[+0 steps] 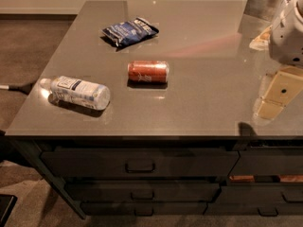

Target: Place coke can upright

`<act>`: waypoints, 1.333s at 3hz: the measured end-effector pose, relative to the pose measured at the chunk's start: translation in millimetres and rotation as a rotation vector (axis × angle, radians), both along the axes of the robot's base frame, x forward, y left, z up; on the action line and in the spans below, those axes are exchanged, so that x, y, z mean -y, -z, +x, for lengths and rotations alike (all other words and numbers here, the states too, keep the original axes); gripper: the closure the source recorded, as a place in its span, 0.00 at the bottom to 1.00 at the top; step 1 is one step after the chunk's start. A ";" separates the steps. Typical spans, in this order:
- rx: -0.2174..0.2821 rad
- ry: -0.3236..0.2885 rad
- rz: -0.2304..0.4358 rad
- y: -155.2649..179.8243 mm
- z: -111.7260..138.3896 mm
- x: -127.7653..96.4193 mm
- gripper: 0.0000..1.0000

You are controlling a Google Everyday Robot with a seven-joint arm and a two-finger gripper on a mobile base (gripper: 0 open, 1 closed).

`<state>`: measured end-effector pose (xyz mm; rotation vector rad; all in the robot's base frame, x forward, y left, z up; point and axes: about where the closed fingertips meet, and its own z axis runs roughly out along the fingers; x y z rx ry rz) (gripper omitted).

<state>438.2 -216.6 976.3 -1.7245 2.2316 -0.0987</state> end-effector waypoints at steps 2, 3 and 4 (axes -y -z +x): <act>-0.003 -0.008 0.006 -3.2 2.2 -2.0 0.00; -0.019 -0.072 0.029 -8.1 26.7 -29.5 0.00; -0.047 -0.130 0.048 -5.6 79.2 -82.5 0.00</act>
Offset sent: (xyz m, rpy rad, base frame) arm 0.0041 0.0027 0.0014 0.0138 0.0335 0.0197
